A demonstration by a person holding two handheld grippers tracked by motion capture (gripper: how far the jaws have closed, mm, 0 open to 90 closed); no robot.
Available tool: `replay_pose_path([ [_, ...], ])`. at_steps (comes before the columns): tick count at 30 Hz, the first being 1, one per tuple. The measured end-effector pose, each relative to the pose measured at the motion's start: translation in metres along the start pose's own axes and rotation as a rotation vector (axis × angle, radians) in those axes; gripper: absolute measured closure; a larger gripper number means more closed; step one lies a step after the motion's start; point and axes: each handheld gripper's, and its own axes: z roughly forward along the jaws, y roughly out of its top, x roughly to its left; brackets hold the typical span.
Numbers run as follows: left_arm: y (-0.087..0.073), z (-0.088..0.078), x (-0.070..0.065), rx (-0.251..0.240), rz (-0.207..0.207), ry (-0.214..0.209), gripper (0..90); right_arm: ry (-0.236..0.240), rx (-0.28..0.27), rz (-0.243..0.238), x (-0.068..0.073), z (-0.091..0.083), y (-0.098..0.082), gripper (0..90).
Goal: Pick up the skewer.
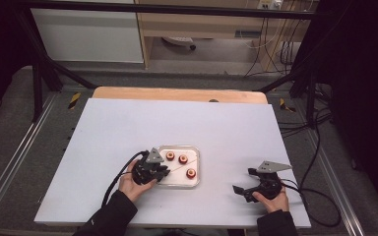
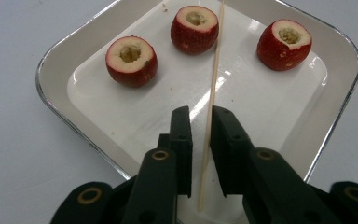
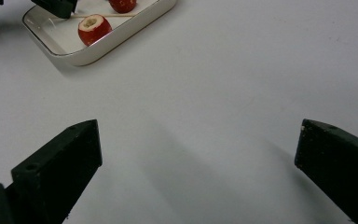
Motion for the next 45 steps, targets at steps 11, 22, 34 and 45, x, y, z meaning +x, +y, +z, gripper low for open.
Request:
replay_pose_path([
  [11,-0.001,0.002,-0.002,-0.012,0.007,-0.012,87.0,0.001,0.001,0.000,0.000,0.000,0.000,1.1],
  [22,-0.003,0.002,-0.002,-0.034,0.014,-0.021,88.4,0.001,0.002,0.000,0.000,0.000,0.000,1.1],
  [34,0.000,-0.010,-0.004,-0.101,-0.002,-0.055,88.5,0.002,0.002,-0.001,0.000,0.000,0.000,1.1],
  [45,0.006,-0.021,-0.011,-0.114,0.017,-0.071,88.5,-0.019,0.015,-0.044,0.006,0.002,0.005,0.4],
])
